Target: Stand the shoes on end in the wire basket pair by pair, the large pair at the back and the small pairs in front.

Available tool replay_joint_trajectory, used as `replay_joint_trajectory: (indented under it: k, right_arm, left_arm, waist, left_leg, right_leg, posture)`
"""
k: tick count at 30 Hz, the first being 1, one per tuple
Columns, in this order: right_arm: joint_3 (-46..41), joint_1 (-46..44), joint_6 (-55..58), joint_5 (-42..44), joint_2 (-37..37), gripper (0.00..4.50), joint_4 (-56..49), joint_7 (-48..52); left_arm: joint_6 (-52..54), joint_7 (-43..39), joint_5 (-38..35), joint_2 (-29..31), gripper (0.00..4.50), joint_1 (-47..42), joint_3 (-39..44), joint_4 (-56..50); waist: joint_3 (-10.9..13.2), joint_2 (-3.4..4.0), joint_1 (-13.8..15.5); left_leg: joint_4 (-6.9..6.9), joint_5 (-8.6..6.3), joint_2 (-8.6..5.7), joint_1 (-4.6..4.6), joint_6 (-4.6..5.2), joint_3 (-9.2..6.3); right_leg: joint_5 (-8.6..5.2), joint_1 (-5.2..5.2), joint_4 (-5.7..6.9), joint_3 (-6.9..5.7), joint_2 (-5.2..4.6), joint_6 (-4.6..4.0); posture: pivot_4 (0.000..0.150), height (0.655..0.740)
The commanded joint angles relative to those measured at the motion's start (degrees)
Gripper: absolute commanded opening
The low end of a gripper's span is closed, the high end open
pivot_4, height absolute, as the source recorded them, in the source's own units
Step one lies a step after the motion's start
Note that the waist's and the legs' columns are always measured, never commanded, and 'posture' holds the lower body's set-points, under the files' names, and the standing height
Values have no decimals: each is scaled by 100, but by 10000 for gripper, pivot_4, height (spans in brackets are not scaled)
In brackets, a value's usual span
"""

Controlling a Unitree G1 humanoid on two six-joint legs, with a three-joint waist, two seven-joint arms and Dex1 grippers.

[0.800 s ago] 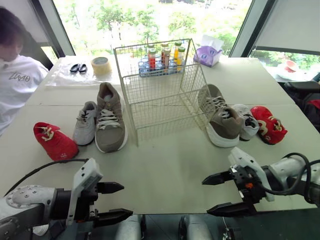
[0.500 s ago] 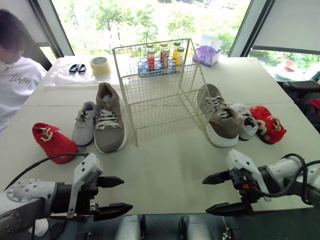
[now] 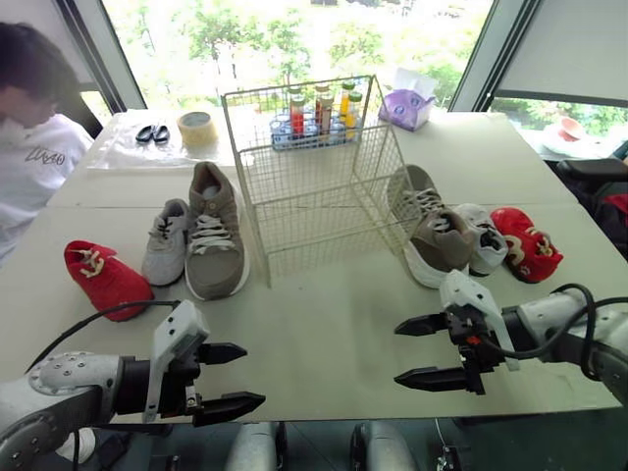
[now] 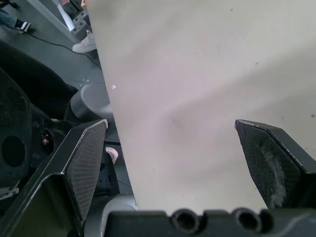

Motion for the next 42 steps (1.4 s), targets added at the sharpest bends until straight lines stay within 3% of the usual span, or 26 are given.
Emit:
replay_joint_trajectory:
  k: [1, 4, 7, 11, 15, 19, 23, 29, 32, 39, 40, 42]
  right_arm:
    - [-382, -195, 217, 299, -198, 45000, -158, -1]
    - [-645, -461, 395, 525, -448, 45000, -176, 86]
    - [-751, -1412, 595, 766, -849, 45000, 99, 282]
    - [528, -3576, -607, -790, -1065, 45000, 1422, 1196]
    - [1865, -4801, -2162, -2471, -555, 45000, 2963, 2166]
    - [2695, -5626, -3475, -3722, 264, 45000, 4673, 2734]
    - [2867, -6071, -4071, -4197, 888, 45000, 5720, 3073]
    - [2885, -6427, -4668, -4687, 1564, 45000, 6676, 3288]
    - [2918, -6446, -4888, -4952, 1814, 38156, 6980, 3274]
    - [2890, -6405, -5143, -5440, 2127, 3708, 7246, 3115]
    - [2872, -6404, -5076, -5478, 2146, 420, 7234, 3090]
    - [2766, -6370, -4706, -5463, 2162, 420, 7095, 3068]
  left_arm:
    - [-63, -218, -80, 41, 44754, -84, 51, 75]
    - [-110, -471, 42, 165, 44754, -76, 94, 227]
    - [-170, -828, 98, 404, 44754, -269, 280, 527]
    - [-202, -1239, -136, 894, 44754, -1673, 536, 1209]
    - [-199, -1377, -262, 1071, 44754, -2645, 478, 1382]
    - [-140, -1351, -353, 1145, 44754, -2968, 503, 1066]
    - [73, -934, -875, 1029, 44754, -3322, 532, 769]
    - [130, -545, -932, 847, 44754, -2893, 602, 506]
    - [58, -441, -850, 753, 45000, -2712, 628, 543]
    - [-68, -351, -655, 590, 45000, -2595, 513, 548]
    - [-78, -343, -630, 575, 45000, -2593, 495, 549]
    - [-82, -297, -603, 542, 45000, -2620, 451, 547]
  waist:
    - [0, 0, 1]
    - [1, 1, -7]
    - [8, 13, -16]
    - [34, 42, -14]
    - [29, 34, -77]
    - [38, 29, -199]
    - [45, 32, -179]
    - [46, 33, -168]
    - [46, 33, -174]
    - [46, 34, -173]
    - [46, 34, -180]
    - [46, 34, -160]
  left_leg:
    - [1, 0, 0, 0, 0, 0]
    - [1, 0, -1, 0, 0, 0]
    - [0, 0, 0, 0, 0, 2]
    - [5, 3, -3, -1, -7, 0]
    - [-16, 1, -5, 2, -2, 4]
    - [-17, 16, -19, -17, -21, 42]
    - [-27, 20, -12, -16, -27, 59]
    - [-3, 25, -9, -9, -37, 58]
    - [12, 25, -9, -11, -37, 57]
    - [20, 25, -9, -13, -38, 56]
    - [20, 25, -9, -13, -38, 55]
    - [21, 25, -8, -12, -39, 56]
  right_leg:
    - [0, 0, 0, 0, 0, 0]
    - [0, -1, 1, 0, 0, 0]
    - [0, -6, 2, 0, 1, -1]
    - [4, -37, 1, -1, 11, -10]
    - [5, -17, -41, -6, 10, -4]
    - [49, -14, -50, 18, 2, 75]
    - [48, -22, -47, 17, 4, 78]
    - [46, -21, -4, 16, 4, 77]
    - [46, -21, 8, 15, 4, 76]
    - [46, -23, 15, 15, 4, 76]
    - [46, -23, 15, 15, 4, 76]
    - [46, -22, 18, 15, 5, 76]
  posture:
    - [1500, 6675]
    - [1500, 6675]
    - [1500, 6675]
    - [1500, 6675]
    - [1500, 6675]
    - [1500, 6675]
    - [1500, 6675]
    - [1500, 6675]
    - [1500, 6675]
    - [1500, 6675]
    - [1500, 6675]
    - [1500, 6675]
